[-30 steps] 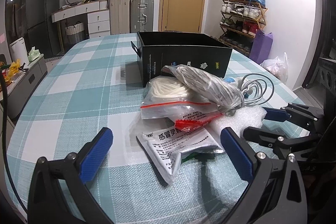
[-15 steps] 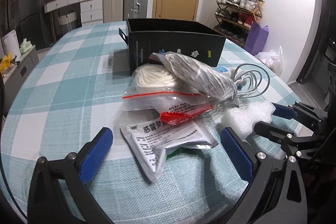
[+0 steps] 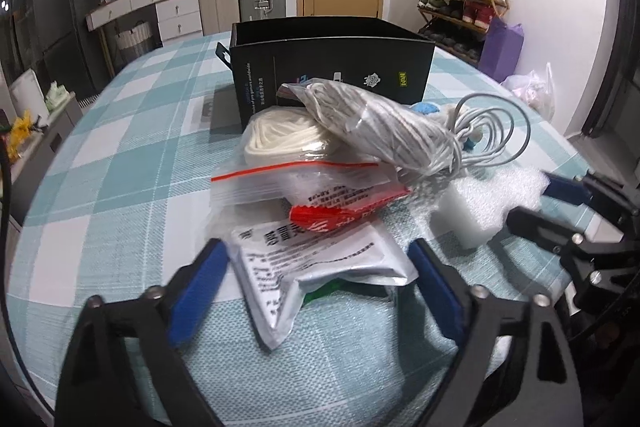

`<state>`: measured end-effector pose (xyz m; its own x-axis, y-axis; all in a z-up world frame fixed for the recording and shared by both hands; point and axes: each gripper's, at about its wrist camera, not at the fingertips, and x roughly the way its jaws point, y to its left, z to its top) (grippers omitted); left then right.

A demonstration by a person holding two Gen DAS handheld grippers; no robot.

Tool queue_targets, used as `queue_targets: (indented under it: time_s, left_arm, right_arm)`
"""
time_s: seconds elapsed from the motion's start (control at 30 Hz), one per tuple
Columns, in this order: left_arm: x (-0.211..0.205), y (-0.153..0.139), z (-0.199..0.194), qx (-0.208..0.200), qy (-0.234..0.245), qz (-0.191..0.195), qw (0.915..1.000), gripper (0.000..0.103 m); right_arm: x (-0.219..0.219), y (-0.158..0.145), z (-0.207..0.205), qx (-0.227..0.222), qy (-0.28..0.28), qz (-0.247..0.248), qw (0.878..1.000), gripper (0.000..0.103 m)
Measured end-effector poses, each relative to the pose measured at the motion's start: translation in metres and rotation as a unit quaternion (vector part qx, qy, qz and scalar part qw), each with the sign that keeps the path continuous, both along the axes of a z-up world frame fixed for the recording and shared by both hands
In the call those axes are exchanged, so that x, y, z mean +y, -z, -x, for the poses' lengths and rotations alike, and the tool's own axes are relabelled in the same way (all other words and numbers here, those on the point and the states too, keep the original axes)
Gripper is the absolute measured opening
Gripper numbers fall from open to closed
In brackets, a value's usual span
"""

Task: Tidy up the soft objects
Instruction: 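Grasp the white foam block with the right gripper while the left grasps the medicine sachet, then carry the foam block and sachet with both grippers over the black box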

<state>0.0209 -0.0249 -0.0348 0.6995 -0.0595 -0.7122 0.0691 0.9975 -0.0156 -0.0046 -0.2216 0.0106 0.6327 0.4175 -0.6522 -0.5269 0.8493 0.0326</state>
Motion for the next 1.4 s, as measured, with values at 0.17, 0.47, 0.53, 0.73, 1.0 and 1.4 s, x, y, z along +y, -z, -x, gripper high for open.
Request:
queue_targets:
  time_s: [0.17, 0.47, 0.53, 0.73, 1.0, 1.4]
  left_arm:
    - [0.000, -0.002, 0.006, -0.008, 0.018, 0.002, 0.9998, 0.062]
    - [0.004, -0.006, 0.019, -0.013, 0.027, 0.008, 0.9995, 0.056]
    - [0.005, -0.006, 0.021, -0.015, 0.026, 0.007, 0.9995, 0.055]
    - [0.009, -0.007, 0.032, -0.019, 0.022, -0.001, 0.9996, 0.054]
    - [0.014, -0.010, 0.043, -0.027, 0.022, -0.006, 0.9994, 0.054]
    - [0.018, -0.028, 0.061, -0.058, 0.038, 0.022, 0.9974, 0.054]
  right_arm:
    - [0.000, -0.001, 0.000, -0.004, 0.001, -0.001, 1.000, 0.054]
    - [0.001, -0.005, 0.002, -0.016, 0.001, -0.008, 1.000, 0.054]
    - [0.000, -0.006, 0.002, -0.021, 0.003, -0.009, 1.000, 0.054]
    - [-0.005, -0.011, 0.004, -0.032, 0.009, -0.018, 0.999, 0.054]
    - [-0.013, -0.015, 0.008, -0.045, 0.020, -0.020, 0.999, 0.054]
    - [-0.024, -0.026, 0.012, -0.071, 0.033, -0.049, 0.996, 0.054]
